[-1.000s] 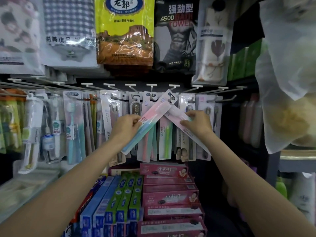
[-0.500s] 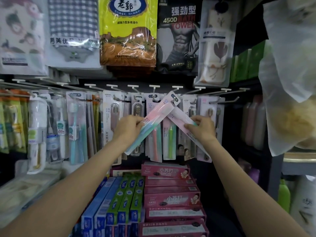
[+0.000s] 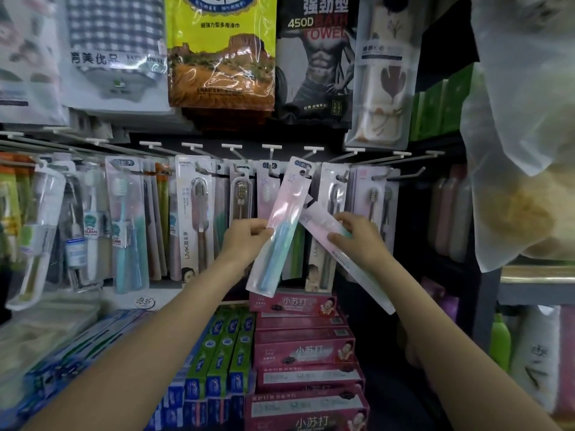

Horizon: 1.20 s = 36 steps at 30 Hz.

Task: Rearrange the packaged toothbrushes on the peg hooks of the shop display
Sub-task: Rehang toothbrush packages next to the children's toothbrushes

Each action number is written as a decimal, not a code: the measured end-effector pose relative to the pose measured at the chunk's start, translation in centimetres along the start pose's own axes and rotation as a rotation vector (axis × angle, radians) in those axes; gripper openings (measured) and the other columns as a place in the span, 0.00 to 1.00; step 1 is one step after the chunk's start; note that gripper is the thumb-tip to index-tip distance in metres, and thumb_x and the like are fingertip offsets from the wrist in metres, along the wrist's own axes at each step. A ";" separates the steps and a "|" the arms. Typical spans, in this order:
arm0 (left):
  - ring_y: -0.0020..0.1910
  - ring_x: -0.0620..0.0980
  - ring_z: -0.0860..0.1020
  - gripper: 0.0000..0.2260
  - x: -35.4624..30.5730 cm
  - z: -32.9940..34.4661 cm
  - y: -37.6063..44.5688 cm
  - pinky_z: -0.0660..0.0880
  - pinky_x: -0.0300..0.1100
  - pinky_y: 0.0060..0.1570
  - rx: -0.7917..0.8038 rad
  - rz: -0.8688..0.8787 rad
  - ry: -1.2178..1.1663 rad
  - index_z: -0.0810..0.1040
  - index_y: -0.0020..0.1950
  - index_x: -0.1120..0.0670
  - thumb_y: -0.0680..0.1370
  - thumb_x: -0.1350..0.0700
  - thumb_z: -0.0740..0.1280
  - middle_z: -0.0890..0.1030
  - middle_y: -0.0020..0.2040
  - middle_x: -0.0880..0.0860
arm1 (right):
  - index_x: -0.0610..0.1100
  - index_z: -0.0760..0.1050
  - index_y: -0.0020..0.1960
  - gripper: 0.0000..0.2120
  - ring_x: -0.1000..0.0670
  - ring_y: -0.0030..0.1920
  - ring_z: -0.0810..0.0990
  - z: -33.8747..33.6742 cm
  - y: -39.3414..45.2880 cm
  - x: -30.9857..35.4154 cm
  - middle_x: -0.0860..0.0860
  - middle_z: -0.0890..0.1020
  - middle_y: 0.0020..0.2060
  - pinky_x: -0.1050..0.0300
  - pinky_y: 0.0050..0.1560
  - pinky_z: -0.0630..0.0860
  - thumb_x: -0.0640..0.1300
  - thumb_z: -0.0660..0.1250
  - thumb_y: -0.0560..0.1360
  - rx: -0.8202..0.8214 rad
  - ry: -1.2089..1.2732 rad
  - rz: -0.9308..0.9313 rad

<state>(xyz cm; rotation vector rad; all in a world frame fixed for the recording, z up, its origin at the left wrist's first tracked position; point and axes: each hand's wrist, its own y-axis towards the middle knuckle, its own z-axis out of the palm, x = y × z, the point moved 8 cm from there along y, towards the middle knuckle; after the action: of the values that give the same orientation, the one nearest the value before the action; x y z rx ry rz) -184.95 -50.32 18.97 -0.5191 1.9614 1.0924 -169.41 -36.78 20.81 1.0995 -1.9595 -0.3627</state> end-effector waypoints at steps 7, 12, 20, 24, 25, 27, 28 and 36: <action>0.58 0.51 0.75 0.16 1.5 2.3 -1.3 0.67 0.42 0.64 0.038 -0.210 -0.345 0.74 0.63 0.61 0.75 0.61 0.68 0.77 0.60 0.55 | 0.43 0.73 0.63 0.18 0.48 0.58 0.74 -0.9 -0.8 -0.4 0.48 0.77 0.53 0.62 0.53 0.65 0.39 0.67 0.74 0.023 0.133 0.011; 0.53 0.52 0.77 0.16 2.6 1.9 -2.4 0.71 0.47 0.63 0.005 -0.164 -0.273 0.76 0.61 0.62 0.74 0.60 0.69 0.80 0.55 0.55 | 0.45 0.74 0.62 0.17 0.49 0.53 0.74 -1.6 -1.1 -1.1 0.49 0.76 0.49 0.60 0.51 0.65 0.40 0.67 0.74 -0.020 0.118 0.030; 0.44 0.40 0.78 0.11 5.4 -2.5 -4.2 0.76 0.37 0.50 -0.015 0.010 -0.059 0.80 0.56 0.58 0.74 0.60 0.69 0.81 0.48 0.48 | 0.45 0.71 0.66 0.20 0.47 0.54 0.77 -1.0 0.4 2.1 0.46 0.79 0.58 0.59 0.53 0.70 0.39 0.64 0.75 -0.034 -0.082 -0.062; 0.46 0.44 0.78 0.11 4.5 -3.6 -4.1 0.73 0.37 0.49 -0.038 0.035 -0.018 0.80 0.56 0.58 0.74 0.60 0.68 0.81 0.49 0.48 | 0.42 0.69 0.68 0.19 0.49 0.49 0.74 -1.2 1.4 3.3 0.44 0.77 0.59 0.61 0.47 0.68 0.38 0.63 0.77 -0.167 0.066 0.029; 0.46 0.44 0.78 0.11 4.0 -3.6 -4.0 0.73 0.34 0.47 -0.035 0.055 -0.003 0.80 0.57 0.59 0.75 0.61 0.68 0.80 0.48 0.48 | 0.42 0.70 0.66 0.18 0.48 0.51 0.75 -1.1 1.5 3.1 0.44 0.77 0.59 0.60 0.49 0.68 0.38 0.62 0.77 -0.198 0.131 0.067; 0.46 0.44 0.77 0.11 3.1 -3.5 -3.8 0.72 0.32 0.45 -0.025 0.075 0.015 0.79 0.57 0.60 0.75 0.62 0.68 0.78 0.48 0.48 | 0.42 0.71 0.65 0.17 0.46 0.55 0.76 -0.1 1.4 2.3 0.45 0.77 0.60 0.59 0.53 0.69 0.38 0.62 0.77 -0.199 0.283 0.150; 0.46 0.45 0.77 0.12 2.7 -3.4 -3.7 0.72 0.34 0.47 -0.018 0.078 0.022 0.79 0.58 0.61 0.75 0.62 0.67 0.79 0.48 0.48 | 0.42 0.71 0.65 0.17 0.46 0.56 0.76 0.5 1.3 2.0 0.46 0.77 0.61 0.58 0.56 0.70 0.38 0.63 0.77 -0.184 0.351 0.183; 0.54 0.53 0.78 0.15 2.3 -0.9 -2.6 0.74 0.50 0.59 0.010 -0.024 -0.072 0.77 0.61 0.61 0.75 0.59 0.68 0.80 0.56 0.56 | 0.39 0.68 0.66 0.17 0.50 0.52 0.73 2.0 -1.4 -0.3 0.45 0.75 0.59 0.59 0.49 0.69 0.43 0.61 0.78 -0.067 0.260 0.213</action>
<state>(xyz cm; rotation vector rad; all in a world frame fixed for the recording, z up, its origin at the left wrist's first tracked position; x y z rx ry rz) -185.01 -52.41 16.08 -0.4908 1.8927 1.0712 -170.14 -37.61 18.63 0.8400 -1.7975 -0.1596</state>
